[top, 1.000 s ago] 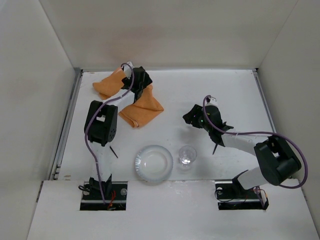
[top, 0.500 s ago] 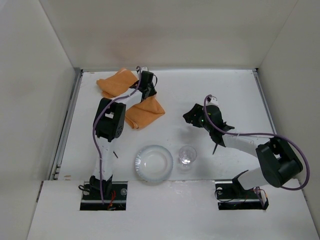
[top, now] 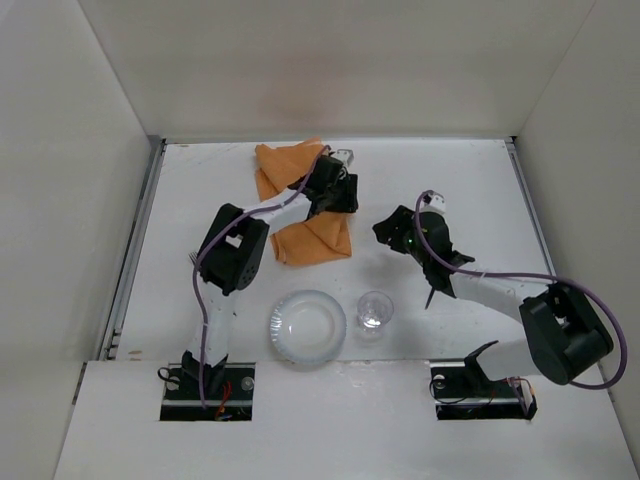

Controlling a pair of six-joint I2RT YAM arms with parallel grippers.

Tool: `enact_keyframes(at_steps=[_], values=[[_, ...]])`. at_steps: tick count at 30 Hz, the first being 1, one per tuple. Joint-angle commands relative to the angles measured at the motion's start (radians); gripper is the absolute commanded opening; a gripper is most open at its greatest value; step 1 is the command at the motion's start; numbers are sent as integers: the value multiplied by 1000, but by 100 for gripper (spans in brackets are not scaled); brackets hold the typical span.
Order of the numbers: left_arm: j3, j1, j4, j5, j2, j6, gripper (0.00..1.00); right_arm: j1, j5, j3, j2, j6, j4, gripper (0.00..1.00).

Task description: Set the dinner table for one person

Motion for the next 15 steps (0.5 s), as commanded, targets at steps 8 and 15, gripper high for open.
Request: enact_keyframes(at_steps=[8,15], values=[[-321,74,278,-27,-458,-197,69,-1,101,7,16,64,39,59],[-688,157,378,-122,-702,-372,68,19,72,190,199,155,-42,37]])
